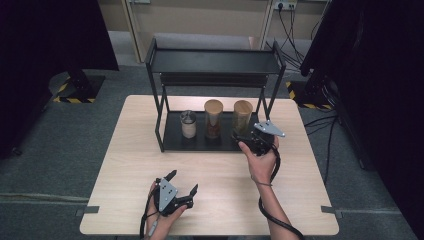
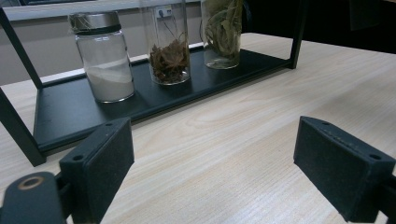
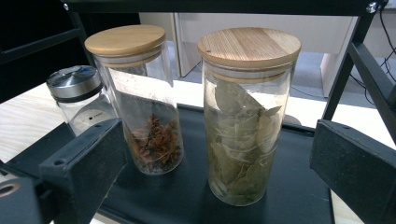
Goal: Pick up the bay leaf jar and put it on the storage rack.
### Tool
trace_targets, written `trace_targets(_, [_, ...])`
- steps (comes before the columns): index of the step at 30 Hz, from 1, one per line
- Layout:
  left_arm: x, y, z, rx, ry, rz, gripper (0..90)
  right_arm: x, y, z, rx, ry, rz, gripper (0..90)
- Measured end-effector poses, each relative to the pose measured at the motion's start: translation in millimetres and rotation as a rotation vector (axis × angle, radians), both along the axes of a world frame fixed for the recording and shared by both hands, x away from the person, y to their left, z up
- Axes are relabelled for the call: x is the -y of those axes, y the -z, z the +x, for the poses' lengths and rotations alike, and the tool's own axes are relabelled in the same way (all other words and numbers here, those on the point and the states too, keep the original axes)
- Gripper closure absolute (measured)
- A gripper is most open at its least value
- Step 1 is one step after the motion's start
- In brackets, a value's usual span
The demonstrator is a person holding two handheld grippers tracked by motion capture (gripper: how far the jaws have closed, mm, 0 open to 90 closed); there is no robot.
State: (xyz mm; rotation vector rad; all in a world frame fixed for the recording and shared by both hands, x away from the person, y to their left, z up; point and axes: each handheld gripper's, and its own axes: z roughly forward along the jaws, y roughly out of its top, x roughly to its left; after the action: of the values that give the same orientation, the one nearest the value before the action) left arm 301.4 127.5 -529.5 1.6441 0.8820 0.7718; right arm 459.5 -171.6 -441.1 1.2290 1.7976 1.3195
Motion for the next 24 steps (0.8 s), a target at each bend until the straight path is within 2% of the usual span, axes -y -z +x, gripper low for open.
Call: trace_targets(24, [-0.2,0.0,0.1,-0.001,-0.001,-0.001,11.6,12.8,8.8,-19.1,-0.009,-0.019,-0.003,3.5])
